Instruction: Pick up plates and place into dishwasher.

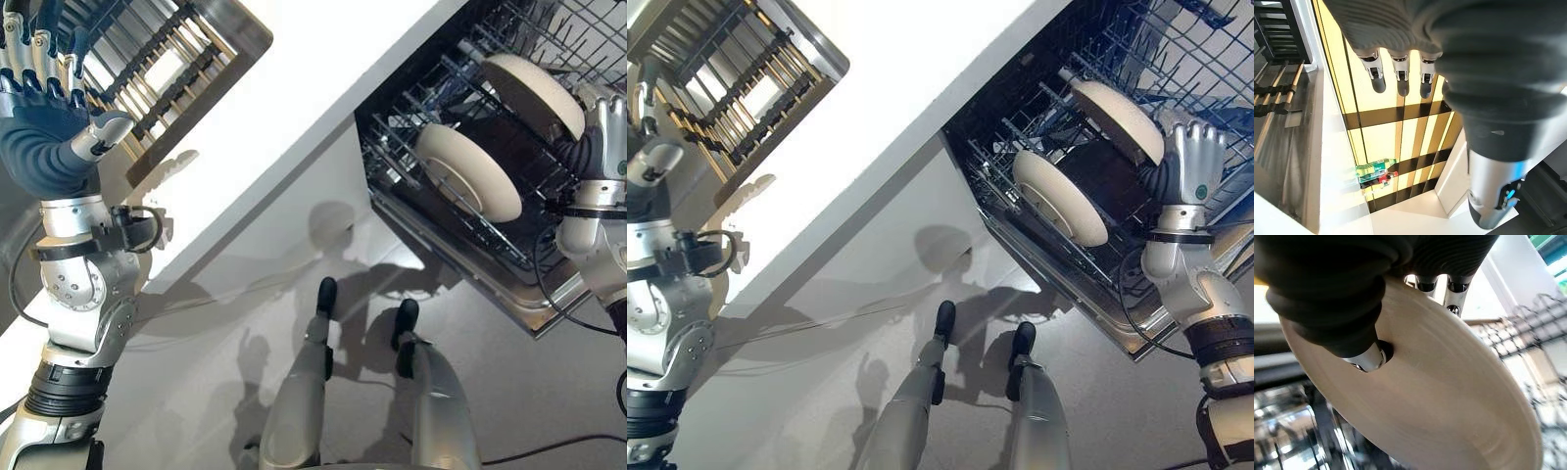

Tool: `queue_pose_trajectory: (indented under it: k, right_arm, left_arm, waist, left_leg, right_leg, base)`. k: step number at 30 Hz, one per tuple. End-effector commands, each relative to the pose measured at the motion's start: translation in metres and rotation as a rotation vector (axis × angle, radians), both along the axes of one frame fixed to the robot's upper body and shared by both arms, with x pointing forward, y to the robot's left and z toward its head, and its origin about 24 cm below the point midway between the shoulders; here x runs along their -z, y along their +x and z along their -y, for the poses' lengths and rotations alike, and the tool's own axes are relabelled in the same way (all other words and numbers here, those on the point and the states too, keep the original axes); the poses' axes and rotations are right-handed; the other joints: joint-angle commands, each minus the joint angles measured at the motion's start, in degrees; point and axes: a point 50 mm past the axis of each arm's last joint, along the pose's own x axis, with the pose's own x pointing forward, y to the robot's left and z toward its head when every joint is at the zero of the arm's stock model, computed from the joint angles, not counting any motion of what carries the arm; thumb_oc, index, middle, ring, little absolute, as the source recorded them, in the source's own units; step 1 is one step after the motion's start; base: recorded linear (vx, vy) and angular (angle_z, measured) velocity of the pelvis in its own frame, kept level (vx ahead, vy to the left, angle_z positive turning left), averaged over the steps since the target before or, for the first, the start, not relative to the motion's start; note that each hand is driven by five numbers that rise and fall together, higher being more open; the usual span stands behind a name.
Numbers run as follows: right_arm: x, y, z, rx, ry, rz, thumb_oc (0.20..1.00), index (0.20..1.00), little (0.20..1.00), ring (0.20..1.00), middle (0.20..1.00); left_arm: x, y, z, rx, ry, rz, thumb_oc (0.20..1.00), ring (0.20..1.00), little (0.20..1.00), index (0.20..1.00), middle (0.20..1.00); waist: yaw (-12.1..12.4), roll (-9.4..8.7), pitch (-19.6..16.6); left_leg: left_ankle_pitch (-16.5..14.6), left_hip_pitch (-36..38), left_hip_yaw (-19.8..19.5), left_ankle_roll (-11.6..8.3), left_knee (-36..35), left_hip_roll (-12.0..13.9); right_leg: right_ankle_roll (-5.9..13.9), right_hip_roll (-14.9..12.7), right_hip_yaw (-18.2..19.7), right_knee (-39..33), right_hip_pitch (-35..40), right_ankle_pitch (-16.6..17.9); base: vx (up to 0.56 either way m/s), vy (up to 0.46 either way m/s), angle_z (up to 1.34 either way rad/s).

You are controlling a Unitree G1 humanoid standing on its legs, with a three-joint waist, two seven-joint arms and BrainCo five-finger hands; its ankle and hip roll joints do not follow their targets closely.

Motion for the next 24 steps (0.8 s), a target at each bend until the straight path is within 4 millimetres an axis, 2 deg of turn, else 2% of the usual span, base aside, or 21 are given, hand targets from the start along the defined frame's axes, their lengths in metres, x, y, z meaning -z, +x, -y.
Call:
queue_pose_trajectory:
  k: [1,8,15,16,17,24]
  right_arm:
    - [-0.034,0.005,-0.003,-0.051,0.086,0.085,0.2,0.2,0.2,0.2,0.2]
    - [-0.01,0.015,0.01,-0.038,0.226,-0.103,0.2,0.2,0.2,0.2,0.2]
    - [0.002,0.018,0.02,0.018,0.285,-0.164,0.2,0.2,0.2,0.2,0.2]
    - [0.003,0.018,0.021,0.021,0.294,-0.159,0.238,0.238,0.238,0.238,0.238]
    - [0.004,0.017,0.021,0.025,0.301,-0.15,1.0,1.0,1.0,1.0,1.0]
    - [0.004,0.016,0.017,0.024,0.309,-0.135,1.0,1.0,1.0,1.0,1.0]
  left_arm:
    - [0.06,0.022,0.002,-0.021,-0.078,-0.205,1.0,1.0,1.0,1.0,1.0]
    - [0.058,0.024,0.005,-0.017,-0.08,-0.203,1.0,1.0,1.0,1.0,1.0]
    - [0.057,0.025,0.005,-0.016,-0.074,-0.199,1.0,1.0,1.0,1.0,1.0]
    - [0.057,0.025,0.005,-0.017,-0.072,-0.199,1.0,1.0,1.0,1.0,1.0]
    - [0.057,0.025,0.006,-0.017,-0.073,-0.199,1.0,1.0,1.0,1.0,1.0]
    - [0.056,0.025,0.005,-0.016,-0.067,-0.197,1.0,1.0,1.0,1.0,1.0]
  waist:
    - [-0.46,-5.68,4.99]
    - [-0.33,-5.51,4.99]
    - [-0.15,-5.59,4.99]
    - [-0.15,-5.63,4.99]
    - [-0.25,-5.68,4.99]
    - [-0.55,-6.05,4.99]
  left_leg:
    - [0.8,-0.27,2.12,2.38,-3.81,-1.55]
    - [0.97,-0.18,2.39,2.25,-4.29,-1.52]
    - [1.13,-0.35,2.39,2.27,-4.59,-1.49]
    - [1.14,-0.26,2.39,2.31,-4.66,-1.45]
    - [1.1,-0.19,2.39,2.34,-4.67,-1.43]
    - [0.76,1.26,2.44,2.46,-5.02,-1.32]
  right_leg:
    - [6.32,-0.26,4.08,-19.27,3.37,14.83]
    - [6.46,-0.55,4.1,-19.48,3.2,15.1]
    - [6.48,-0.47,3.98,-19.51,2.85,15.38]
    - [6.5,-0.45,3.94,-19.59,2.97,15.39]
    - [6.46,-0.41,4.0,-19.65,3.07,15.36]
    - [6.4,-0.11,4.11,-19.84,4.19,15.35]
  base:
    - [0.0,0.0,0.0]
    - [0.0,0.0,0.0]
    - [0.0,0.0,0.0]
    - [0.0,0.0,0.0]
    - [0.0,0.0,0.0]
    - [-0.01,0.003,0.0]
